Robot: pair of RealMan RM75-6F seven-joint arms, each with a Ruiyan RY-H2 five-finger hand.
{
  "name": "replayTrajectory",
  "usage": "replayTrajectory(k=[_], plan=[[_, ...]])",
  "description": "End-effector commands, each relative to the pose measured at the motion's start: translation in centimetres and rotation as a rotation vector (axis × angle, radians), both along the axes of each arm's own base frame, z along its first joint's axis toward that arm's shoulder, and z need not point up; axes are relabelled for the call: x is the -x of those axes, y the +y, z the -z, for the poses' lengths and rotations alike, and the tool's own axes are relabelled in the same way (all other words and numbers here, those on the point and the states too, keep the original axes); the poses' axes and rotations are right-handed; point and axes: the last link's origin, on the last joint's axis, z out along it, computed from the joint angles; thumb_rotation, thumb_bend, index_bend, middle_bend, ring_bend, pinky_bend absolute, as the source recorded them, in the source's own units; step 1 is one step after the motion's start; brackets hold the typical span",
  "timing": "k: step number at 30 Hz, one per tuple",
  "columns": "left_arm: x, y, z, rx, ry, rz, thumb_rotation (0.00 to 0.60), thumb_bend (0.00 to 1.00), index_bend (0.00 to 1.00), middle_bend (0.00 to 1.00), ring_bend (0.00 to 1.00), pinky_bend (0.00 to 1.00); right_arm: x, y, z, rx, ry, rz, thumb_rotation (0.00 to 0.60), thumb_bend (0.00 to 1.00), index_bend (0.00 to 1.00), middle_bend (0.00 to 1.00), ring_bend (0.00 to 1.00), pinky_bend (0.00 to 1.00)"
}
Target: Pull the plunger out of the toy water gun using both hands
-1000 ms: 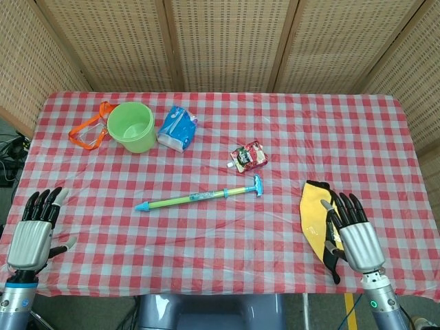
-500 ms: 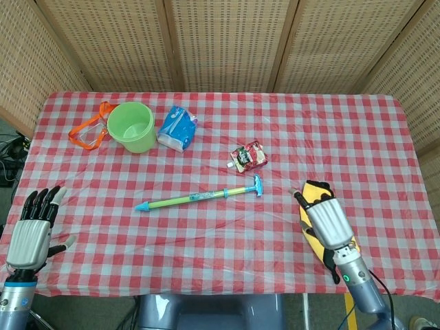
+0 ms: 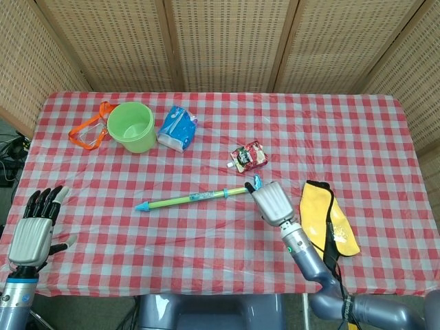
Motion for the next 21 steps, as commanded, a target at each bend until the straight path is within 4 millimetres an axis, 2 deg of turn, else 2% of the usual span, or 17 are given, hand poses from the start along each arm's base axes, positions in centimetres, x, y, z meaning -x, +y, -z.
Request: replayTrajectory(k=[1, 10, 21], plan=[[0.2, 0.2, -0.1, 0.000, -0.003, -0.006, 0.600, 0.00, 0.00, 0.00, 0.00, 0.00, -0.9, -1.0, 1.2, -0.005, 0.021, 0.005, 0.600, 0.43, 0.34, 1.00, 0.96, 0.77], [0.4, 0.5, -0.2, -0.003, -0.012, -0.016, 0.600, 0.00, 0.00, 0.00, 0.00, 0.00, -0.9, -2.8, 3.6, -0.024, 0.064, 0.046, 0.600, 0.50, 0.37, 1.00, 0.97, 0.77], [0.5, 0.8, -0.1, 0.004, -0.008, -0.027, 0.600, 0.00, 0.00, 0.00, 0.00, 0.00, -0.8, -4.3, 5.0, -0.040, 0.077, 0.076, 0.600, 0.50, 0.40, 1.00, 0.97, 0.77]])
